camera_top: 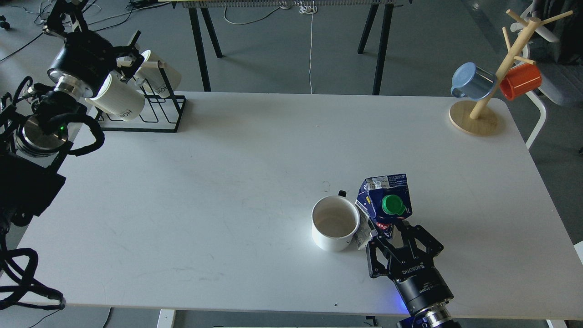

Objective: Place cup and milk with both arms
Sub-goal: 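Open the right gripper and withdraw it from the carton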

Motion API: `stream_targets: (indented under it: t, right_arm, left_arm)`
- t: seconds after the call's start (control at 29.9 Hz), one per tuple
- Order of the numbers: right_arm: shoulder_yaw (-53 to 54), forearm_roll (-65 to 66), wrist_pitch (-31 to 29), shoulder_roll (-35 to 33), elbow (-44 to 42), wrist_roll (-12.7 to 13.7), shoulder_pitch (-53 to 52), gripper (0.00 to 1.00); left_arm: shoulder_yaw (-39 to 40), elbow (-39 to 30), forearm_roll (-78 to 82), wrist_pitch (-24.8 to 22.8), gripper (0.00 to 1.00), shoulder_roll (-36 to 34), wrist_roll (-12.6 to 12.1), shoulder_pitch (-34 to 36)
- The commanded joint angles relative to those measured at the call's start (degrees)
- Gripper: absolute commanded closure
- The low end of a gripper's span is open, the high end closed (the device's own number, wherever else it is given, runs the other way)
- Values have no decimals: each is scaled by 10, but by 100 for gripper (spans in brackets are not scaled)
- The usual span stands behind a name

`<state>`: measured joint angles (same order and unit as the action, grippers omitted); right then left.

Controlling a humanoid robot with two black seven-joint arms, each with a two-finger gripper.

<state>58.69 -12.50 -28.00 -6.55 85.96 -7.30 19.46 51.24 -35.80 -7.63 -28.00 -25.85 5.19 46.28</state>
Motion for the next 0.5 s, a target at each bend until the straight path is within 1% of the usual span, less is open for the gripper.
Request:
stream_targets:
  t: [0.0, 0.2, 0.3, 0.37, 0.47]
  right_arm:
    - [1, -1, 0, 0, 2, 0, 7, 4]
    - [5, -2, 0, 0, 8, 0, 24, 4]
    - [0, 1, 0, -4, 9, 0, 35, 2]
    - [0, 5, 0, -7, 13, 0, 54, 2]
    - [13, 29, 0, -27, 48, 0, 101, 2]
  left_arm:
    - [0, -1, 0, 0, 1, -2, 0, 0]
    - [0, -1, 0, 0, 1, -3, 0, -2]
    - [0, -1, 0, 0, 1, -3, 0, -2]
    - [0, -1, 0, 0, 1, -3, -1, -1]
    - [1, -1, 0, 0, 1, -3, -2, -1]
